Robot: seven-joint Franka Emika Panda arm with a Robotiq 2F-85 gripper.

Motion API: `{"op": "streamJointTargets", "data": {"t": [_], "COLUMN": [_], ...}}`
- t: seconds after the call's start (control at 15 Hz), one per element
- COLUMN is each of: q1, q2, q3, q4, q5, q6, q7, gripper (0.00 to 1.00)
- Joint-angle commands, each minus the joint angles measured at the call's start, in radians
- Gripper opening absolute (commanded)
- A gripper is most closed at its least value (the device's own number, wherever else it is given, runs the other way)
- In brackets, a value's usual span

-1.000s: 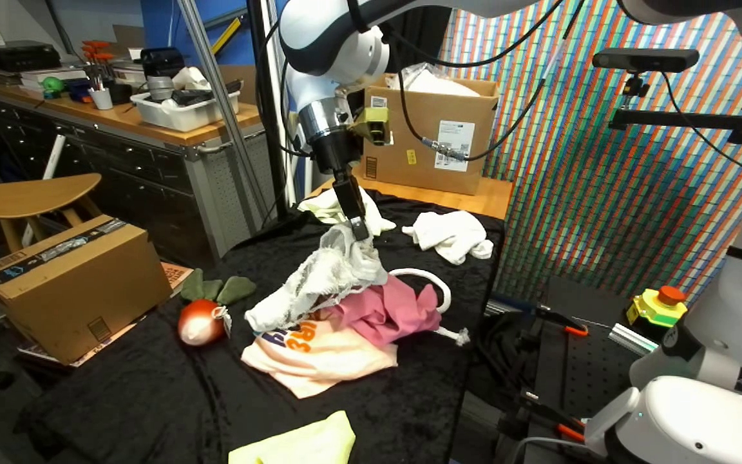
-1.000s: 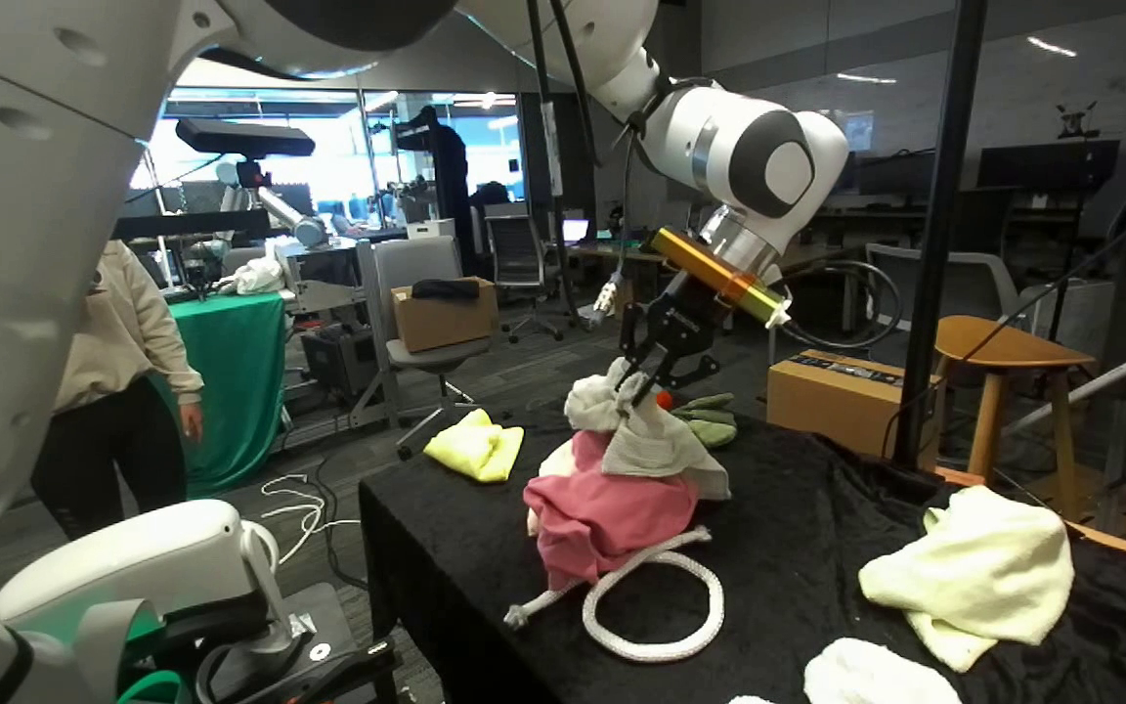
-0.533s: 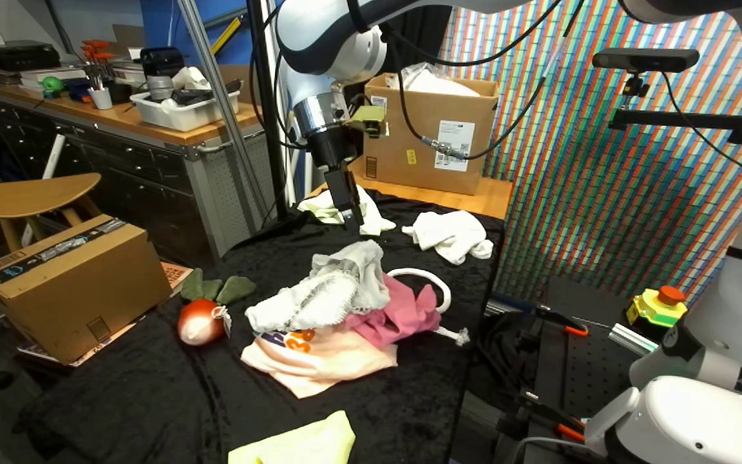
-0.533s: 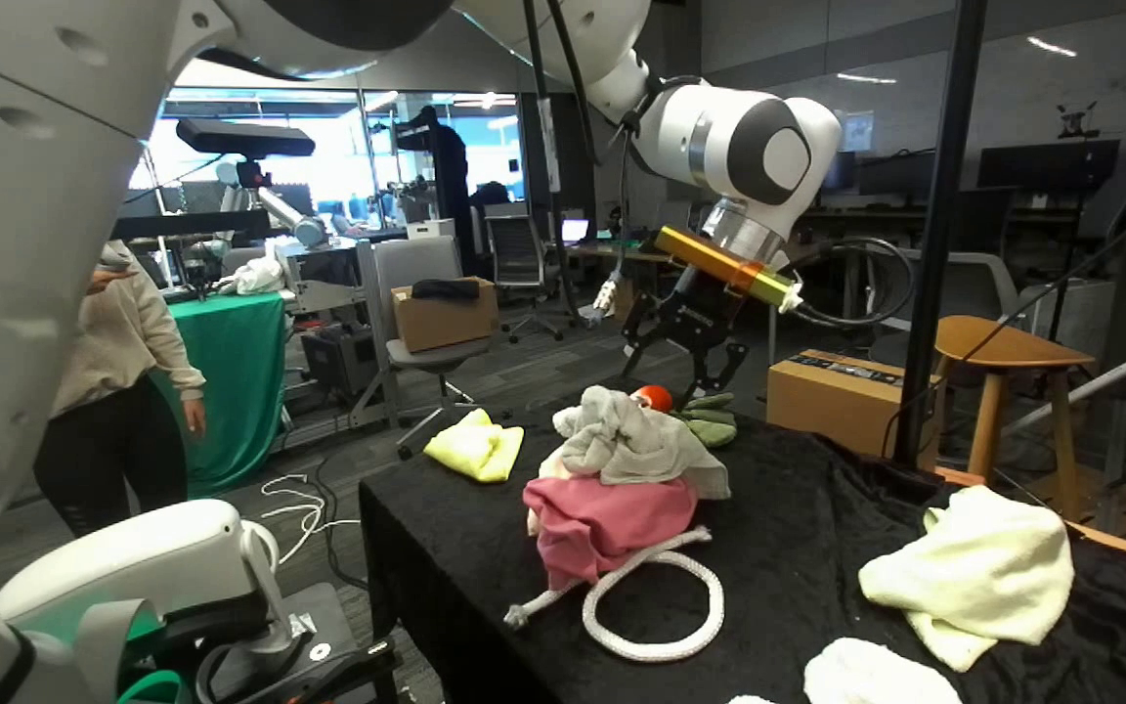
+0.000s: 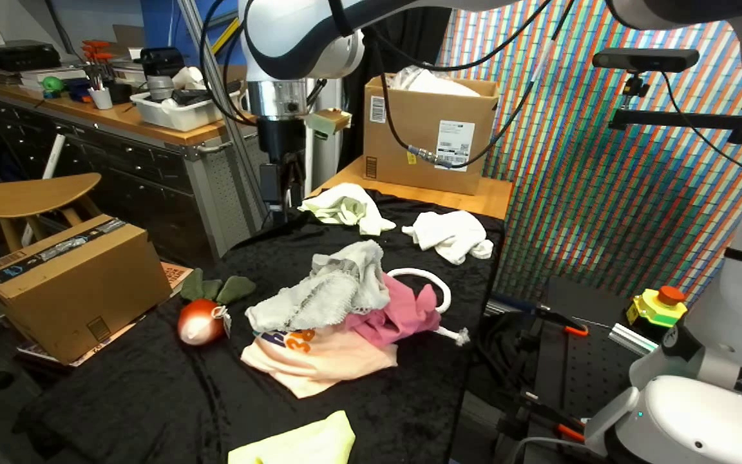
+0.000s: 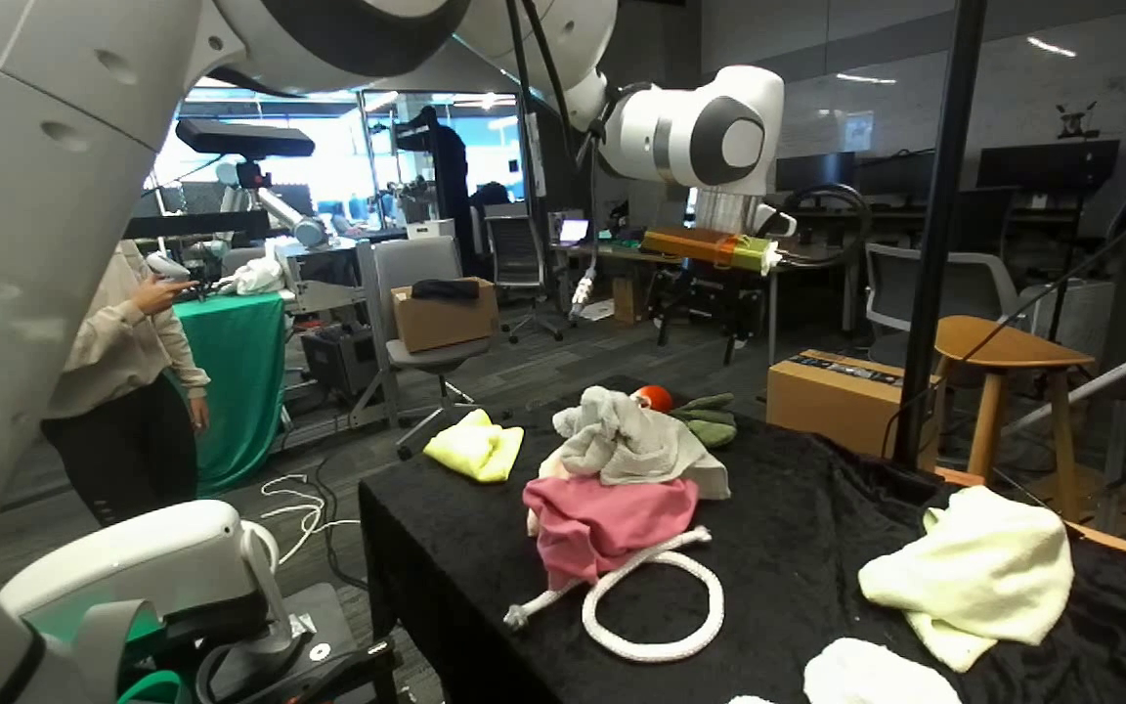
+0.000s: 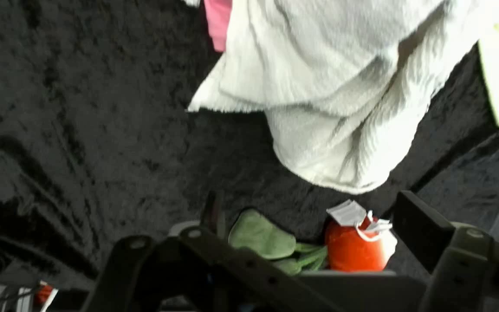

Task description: Put all the items on the table in one place

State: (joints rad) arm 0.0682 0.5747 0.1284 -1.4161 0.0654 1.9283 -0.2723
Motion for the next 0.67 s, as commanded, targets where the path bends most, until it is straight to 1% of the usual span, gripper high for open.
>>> {"op": "streamJointTargets", "data": {"t": [0.0,0.07,0.2,0.47,0.6], "q1": [0.097,0.127,0.182,0.260,0.291], "q2": [0.100,0.127,0.196,0.310,0.371], "q3": [-0.031,-0.042,-0.070,-0.108,-0.132], "q4": [0.106,0.137,0.207,0.359,0.437], "q5": [-0.081,-0.106,-0.157,-0.198,-0.212], "q6": [0.163,0.197,0.218,0.129,0.110], "q7": [0.180,0.246,0.358,0.519,0.589], "gripper": [1.00,1.00,1.00,1.00,1.00]}}
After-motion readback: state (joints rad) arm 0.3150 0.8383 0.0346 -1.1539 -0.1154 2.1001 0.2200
